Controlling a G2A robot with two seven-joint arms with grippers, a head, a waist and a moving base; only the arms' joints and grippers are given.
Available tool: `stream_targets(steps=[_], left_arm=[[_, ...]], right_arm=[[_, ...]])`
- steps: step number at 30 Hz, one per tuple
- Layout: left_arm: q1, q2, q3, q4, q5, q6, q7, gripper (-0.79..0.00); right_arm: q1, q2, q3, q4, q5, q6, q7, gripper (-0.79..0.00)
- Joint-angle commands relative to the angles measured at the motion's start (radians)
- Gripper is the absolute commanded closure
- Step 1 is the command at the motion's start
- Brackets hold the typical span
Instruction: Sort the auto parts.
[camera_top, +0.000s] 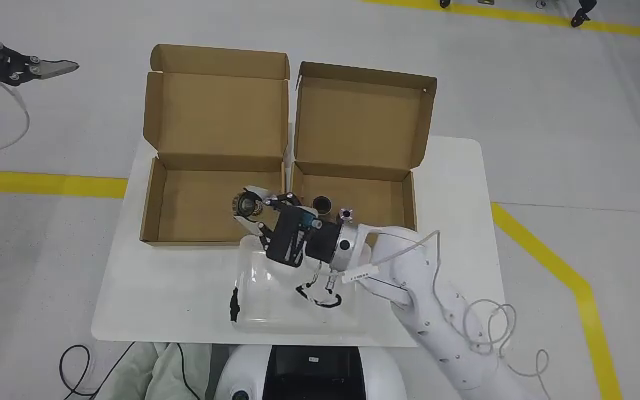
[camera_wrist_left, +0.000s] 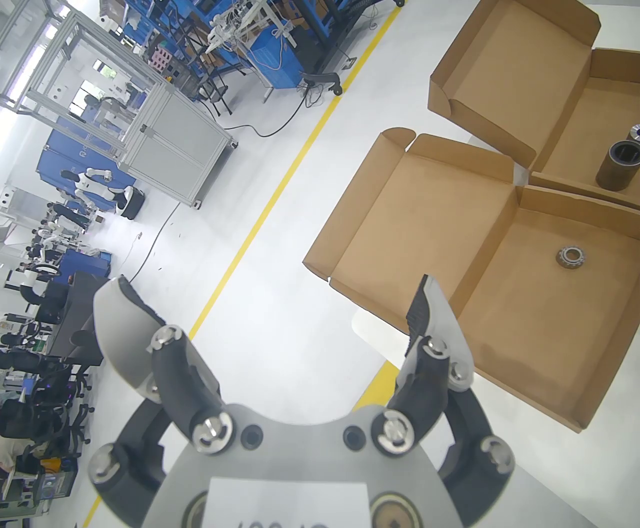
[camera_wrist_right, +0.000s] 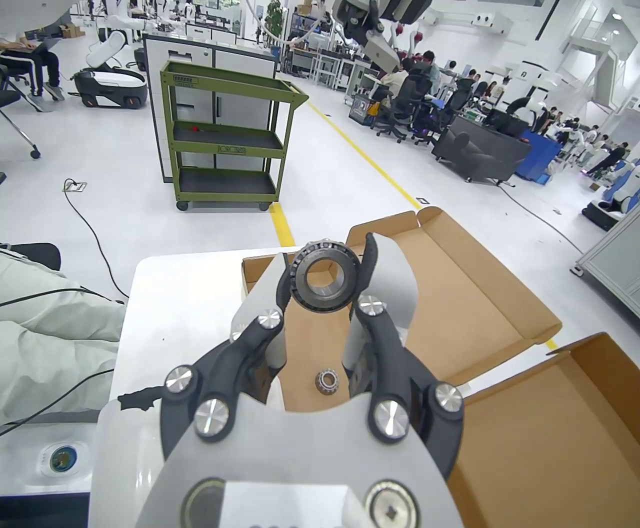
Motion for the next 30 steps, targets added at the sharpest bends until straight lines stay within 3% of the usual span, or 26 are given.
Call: stream_targets(steps=[1, 22, 30], left_arm=[[0.0, 0.0, 0.0, 0.0, 0.0, 0.0, 0.0, -0.785], [0.0, 0.0, 0.0, 0.0, 0.0, 0.0, 0.0, -0.785], [0.0, 0.0, 0.0, 0.0, 0.0, 0.0, 0.0, -0.785]], right_arm=[[0.0, 0.0, 0.0, 0.0, 0.0, 0.0, 0.0, 0.0], [-0.005, 0.0, -0.004, 0.002, -0.001, 0.005, 0.005, 0.0], [0.101, -0.015, -0.056, 0.093, 0.043, -0.034, 0.108, 0.0]])
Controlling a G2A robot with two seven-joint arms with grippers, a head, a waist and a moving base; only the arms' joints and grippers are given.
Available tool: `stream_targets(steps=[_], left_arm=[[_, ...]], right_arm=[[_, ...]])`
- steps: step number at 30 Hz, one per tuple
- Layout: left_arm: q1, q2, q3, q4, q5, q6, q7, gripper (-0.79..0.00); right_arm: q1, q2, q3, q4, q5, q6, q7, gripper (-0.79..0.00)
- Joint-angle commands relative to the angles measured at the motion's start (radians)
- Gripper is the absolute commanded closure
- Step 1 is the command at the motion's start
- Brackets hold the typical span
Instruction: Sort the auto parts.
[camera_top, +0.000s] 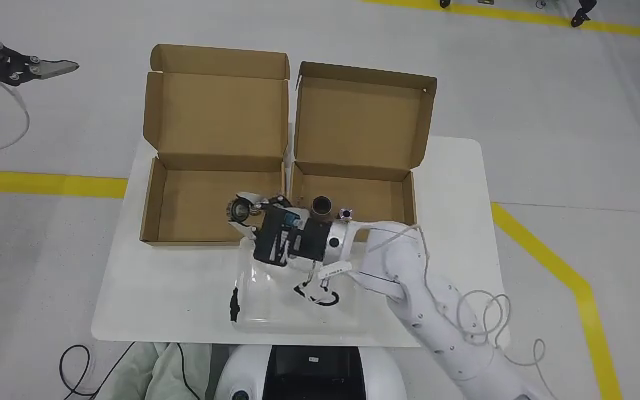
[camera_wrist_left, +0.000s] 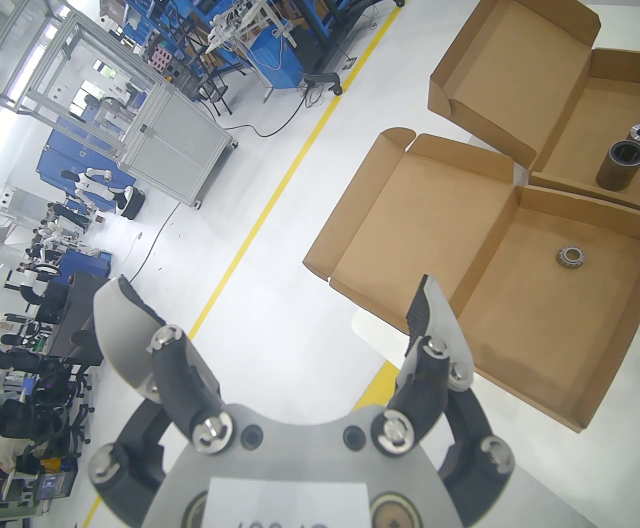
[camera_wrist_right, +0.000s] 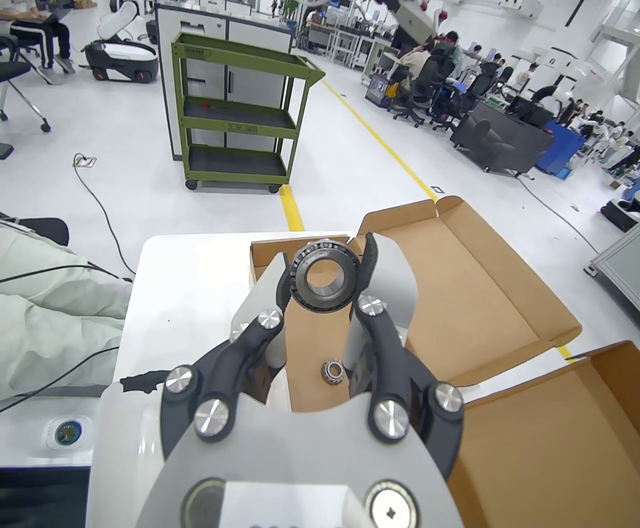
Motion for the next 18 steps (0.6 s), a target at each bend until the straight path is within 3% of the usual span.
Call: stream_targets(steps=[1, 10, 18], left_arm=[[0.0, 0.0, 0.0, 0.0, 0.0, 0.0, 0.0, -0.785], [0.0, 0.0, 0.0, 0.0, 0.0, 0.0, 0.0, -0.785], [0.0, 0.0, 0.0, 0.0, 0.0, 0.0, 0.0, -0.785]], right_arm=[[0.044, -0.009, -0.017, 0.049, 0.035, -0.002, 0.027, -0.003], [0.271, -0.076, -0.124, 0.365, 0.233, 0.011, 0.146, 0.0], [0.395, -0.137, -0.195, 0.598, 0.339, 0.067, 0.185, 0.0]])
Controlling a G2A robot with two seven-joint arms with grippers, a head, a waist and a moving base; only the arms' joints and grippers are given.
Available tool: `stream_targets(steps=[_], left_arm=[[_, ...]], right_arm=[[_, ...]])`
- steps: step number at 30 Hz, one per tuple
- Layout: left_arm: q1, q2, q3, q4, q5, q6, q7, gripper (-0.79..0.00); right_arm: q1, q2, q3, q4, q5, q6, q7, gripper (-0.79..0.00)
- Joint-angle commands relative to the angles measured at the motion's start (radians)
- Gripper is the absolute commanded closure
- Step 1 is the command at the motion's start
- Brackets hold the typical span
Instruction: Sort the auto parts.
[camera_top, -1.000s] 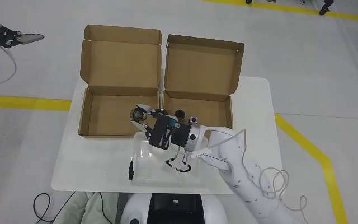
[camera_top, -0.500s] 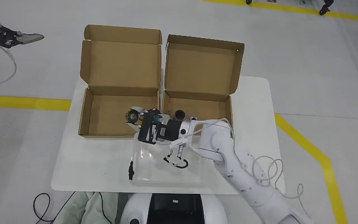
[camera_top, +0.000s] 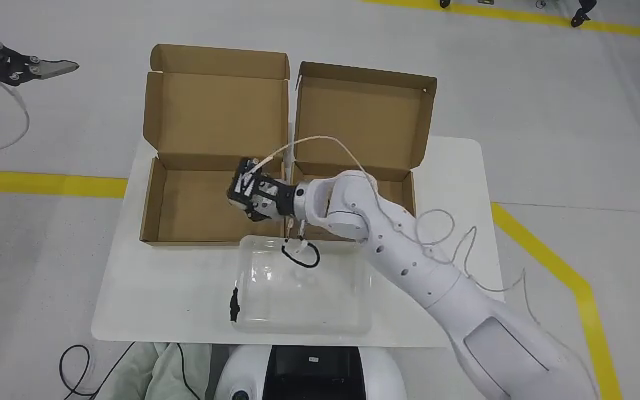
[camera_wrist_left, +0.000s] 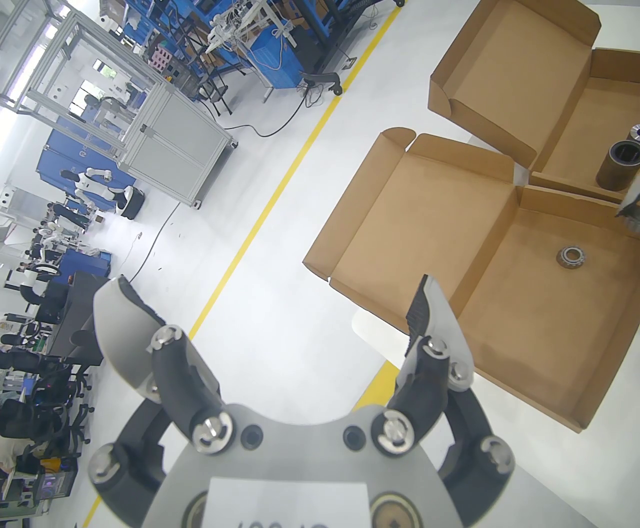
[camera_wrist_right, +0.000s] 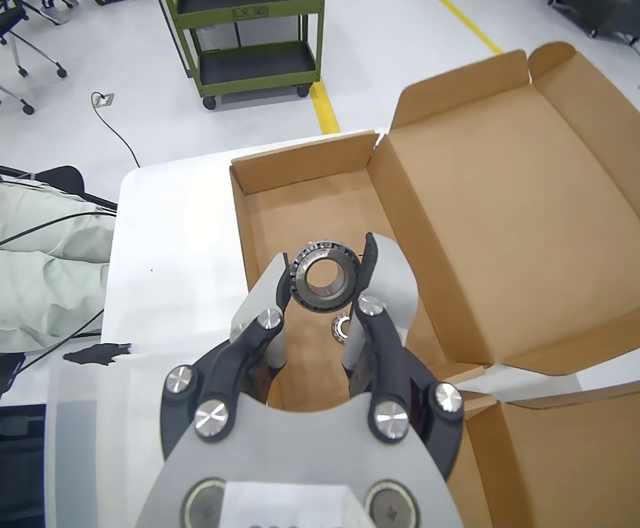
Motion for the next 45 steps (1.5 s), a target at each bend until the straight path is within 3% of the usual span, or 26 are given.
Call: stream_targets(steps=[1, 8, 29, 45], left_arm=[[0.0, 0.0, 0.0, 0.0, 0.0, 0.0, 0.0, -0.785], [0.0, 0.0, 0.0, 0.0, 0.0, 0.0, 0.0, -0.785], [0.0, 0.0, 0.0, 0.0, 0.0, 0.0, 0.0, -0.785], [0.0, 0.0, 0.0, 0.0, 0.0, 0.0, 0.0, -0.785]], right_arm=[[0.023, -0.015, -0.017, 0.047, 0.018, 0.019, 0.016, 0.0], [0.093, -0.072, -0.075, 0.191, 0.064, 0.096, 0.058, 0.0], [0.228, -0.252, -0.196, 0.577, 0.132, 0.159, 0.118, -0.034], [0.277, -0.373, -0.242, 0.774, 0.105, 0.2, 0.108, -0.179]])
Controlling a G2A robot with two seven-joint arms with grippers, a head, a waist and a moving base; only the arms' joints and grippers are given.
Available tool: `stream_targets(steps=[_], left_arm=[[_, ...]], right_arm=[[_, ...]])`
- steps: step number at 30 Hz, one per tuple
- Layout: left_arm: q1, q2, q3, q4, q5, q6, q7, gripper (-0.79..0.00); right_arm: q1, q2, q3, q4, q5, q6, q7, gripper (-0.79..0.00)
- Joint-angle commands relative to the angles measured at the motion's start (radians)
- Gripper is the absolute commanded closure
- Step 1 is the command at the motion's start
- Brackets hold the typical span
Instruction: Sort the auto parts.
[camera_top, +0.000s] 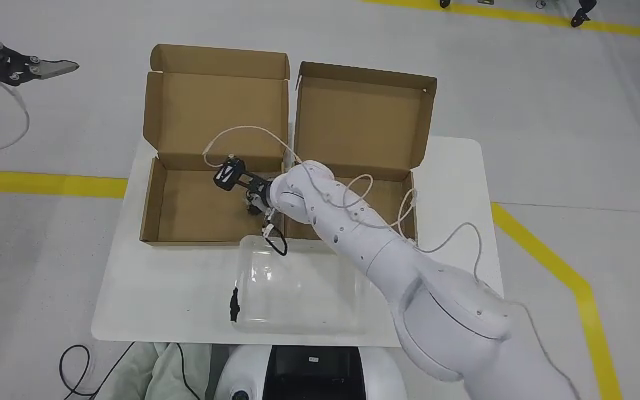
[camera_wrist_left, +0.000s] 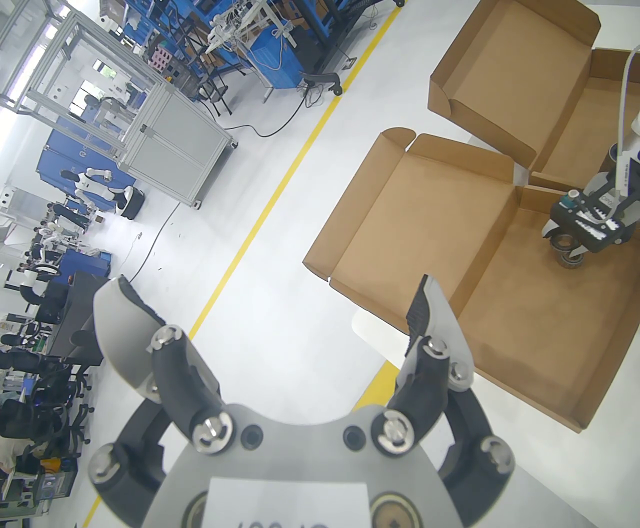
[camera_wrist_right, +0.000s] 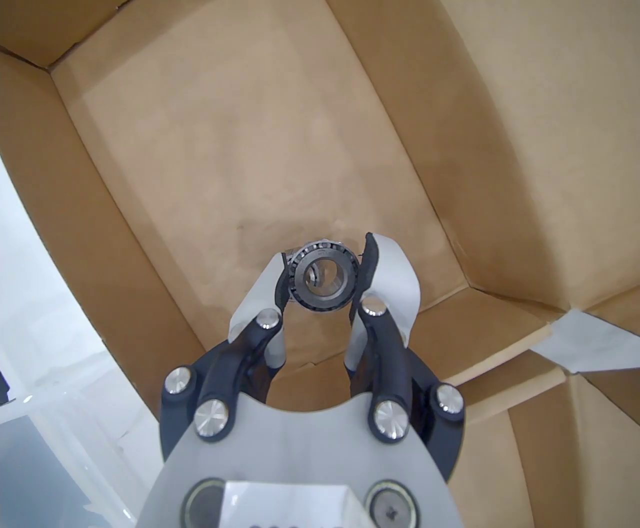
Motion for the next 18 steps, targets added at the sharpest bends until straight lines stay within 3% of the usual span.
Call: stream_targets(steps=[1, 7, 18], left_arm=[[0.0, 0.0, 0.0, 0.0, 0.0, 0.0, 0.0, -0.785], [0.0, 0.0, 0.0, 0.0, 0.0, 0.0, 0.0, -0.785], [0.0, 0.0, 0.0, 0.0, 0.0, 0.0, 0.0, -0.785]], right_arm=[[0.003, -0.01, -0.002, 0.019, -0.004, 0.003, -0.004, -0.194], [0.014, -0.04, -0.006, 0.068, -0.019, 0.013, -0.012, -0.317], [0.044, -0.064, 0.006, 0.086, -0.04, 0.003, -0.072, -0.357]])
